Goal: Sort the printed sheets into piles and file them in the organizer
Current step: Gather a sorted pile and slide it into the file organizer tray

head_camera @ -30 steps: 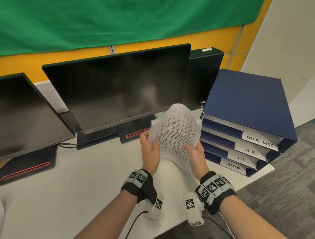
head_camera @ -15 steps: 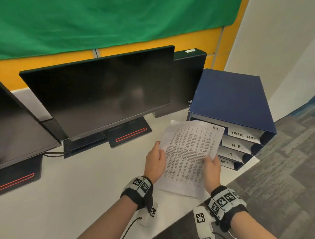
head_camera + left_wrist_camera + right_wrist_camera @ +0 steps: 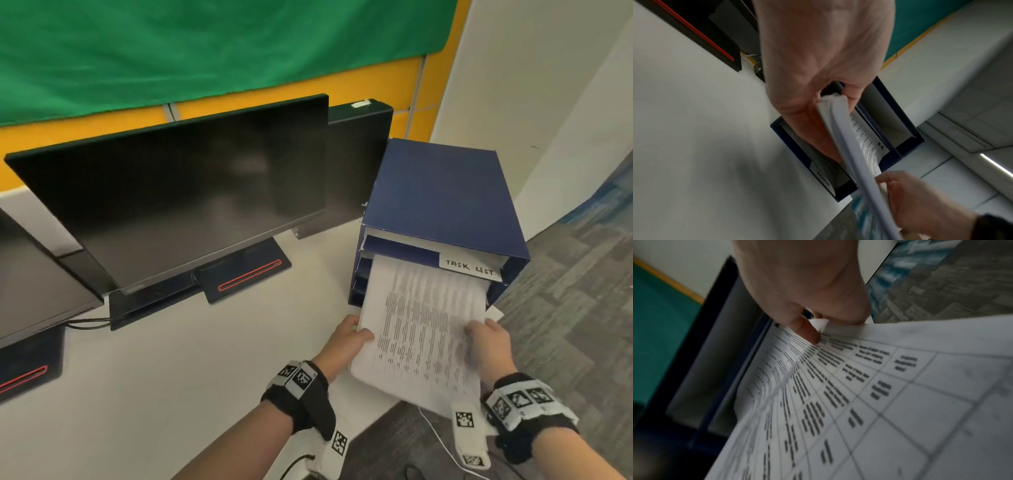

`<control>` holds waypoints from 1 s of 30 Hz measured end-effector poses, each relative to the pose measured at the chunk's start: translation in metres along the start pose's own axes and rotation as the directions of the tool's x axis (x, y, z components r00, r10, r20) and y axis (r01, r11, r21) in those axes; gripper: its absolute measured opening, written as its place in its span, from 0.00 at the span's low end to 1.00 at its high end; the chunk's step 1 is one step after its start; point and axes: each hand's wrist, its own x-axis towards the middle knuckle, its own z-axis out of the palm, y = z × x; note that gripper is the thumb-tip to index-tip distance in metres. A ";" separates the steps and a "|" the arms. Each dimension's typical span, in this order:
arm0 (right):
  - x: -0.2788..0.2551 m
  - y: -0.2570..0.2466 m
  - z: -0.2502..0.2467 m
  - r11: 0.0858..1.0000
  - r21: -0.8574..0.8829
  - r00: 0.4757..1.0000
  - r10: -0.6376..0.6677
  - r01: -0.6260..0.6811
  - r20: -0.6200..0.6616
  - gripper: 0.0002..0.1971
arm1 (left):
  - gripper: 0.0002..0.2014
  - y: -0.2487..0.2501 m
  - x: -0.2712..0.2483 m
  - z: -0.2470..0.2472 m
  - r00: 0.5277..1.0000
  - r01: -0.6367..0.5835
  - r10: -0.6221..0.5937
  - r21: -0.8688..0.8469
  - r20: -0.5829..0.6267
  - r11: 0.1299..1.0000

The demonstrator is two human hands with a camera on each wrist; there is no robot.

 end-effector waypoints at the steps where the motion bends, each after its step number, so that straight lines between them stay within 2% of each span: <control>1: 0.003 -0.010 -0.003 1.000 0.015 1.000 0.023 -0.023 0.009 0.12 | 0.11 0.001 -0.004 -0.001 0.999 0.019 -0.018 -0.019 0.050 1.000; 3: 0.003 -0.027 -0.008 0.992 0.079 0.992 0.093 -0.099 0.083 0.12 | 0.15 0.005 -0.009 -0.002 0.993 0.013 -0.012 -0.001 0.117 1.000; 6: -0.009 -0.038 -0.012 0.945 0.253 0.955 0.138 -0.206 0.263 0.09 | 0.17 0.014 0.002 0.001 0.999 -0.027 0.026 0.033 0.019 0.999; 7: -0.014 -0.035 -0.014 0.918 0.320 0.932 0.120 -0.235 0.341 0.10 | 0.17 0.018 0.009 0.003 0.999 -0.023 0.024 0.024 -0.025 0.999; 10: -0.030 -0.003 -0.016 0.832 0.492 0.859 -0.037 -0.257 0.511 0.24 | 0.17 0.031 0.024 0.010 0.994 -0.015 0.015 -0.001 -0.110 1.000; 12: -0.044 0.020 -0.008 0.820 0.487 0.810 -0.049 -0.301 0.584 0.29 | 0.15 0.036 0.031 0.015 0.987 -0.024 0.025 0.013 -0.160 1.000; 14: -0.058 0.028 0.007 0.879 0.370 0.770 -0.003 -0.302 0.638 0.25 | 0.14 0.038 0.037 0.021 0.983 -0.033 0.035 0.012 -0.183 0.999; 17: -0.058 0.012 0.030 0.876 0.361 0.789 0.037 -0.321 0.613 0.11 | 0.14 0.038 0.042 0.024 0.984 -0.034 0.032 -0.009 -0.173 0.999; 19: -0.048 -0.007 0.041 0.825 0.416 0.833 0.114 -0.383 0.542 0.04 | 0.12 0.038 0.041 0.020 0.985 -0.046 0.039 -0.037 -0.171 0.998; 20: -0.036 -0.013 0.046 0.791 0.452 0.847 0.148 -0.411 0.511 0.04 | 0.12 0.038 0.038 0.017 0.982 -0.057 0.047 -0.050 -0.182 0.997; 21: -0.029 -0.021 0.050 0.766 0.486 0.862 0.171 -0.421 0.478 0.06 | 0.11 0.038 0.036 0.012 0.978 -0.067 0.053 -0.062 -0.201 0.996; 22: -0.023 -0.028 0.054 0.794 0.474 0.882 0.158 -0.380 0.444 0.12 | 0.11 0.037 0.033 0.006 0.973 -0.076 0.058 -0.072 -0.222 0.995; 23: -0.016 -0.033 0.058 0.867 0.403 0.916 0.135 -0.294 0.379 0.18 | 0.11 0.034 0.031 -0.001 0.969 -0.079 0.059 -0.076 -0.240 0.994; 24: -0.016 -0.041 0.061 0.806 0.490 0.926 0.179 -0.332 0.333 0.23 | 0.10 0.030 0.029 -0.009 0.966 -0.082 0.060 -0.079 -0.251 0.993; 25: -0.016 -0.052 0.065 0.793 0.507 0.920 0.164 -0.337 0.356 0.25 | 0.10 0.025 0.026 -0.017 0.964 -0.088 0.063 -0.085 -0.260 0.992; 26: -0.015 -0.054 0.069 0.860 0.450 0.943 0.096 -0.240 0.318 0.24 | 0.10 0.018 0.024 -0.026 0.960 -0.096 0.068 -0.092 -0.271 0.991; 28: -0.009 -0.065 0.070 0.704 0.633 0.911 0.049 -0.322 0.409 0.17 | 0.09 0.004 0.016 -0.044 0.951 -0.111 0.076 -0.102 -0.300 0.989; 30: 0.001 -0.068 0.080 0.588 0.700 0.881 0.047 -0.406 0.471 0.15 | 0.07 -0.012 0.007 -0.064 0.933 -0.127 0.093 -0.079 -0.347 0.989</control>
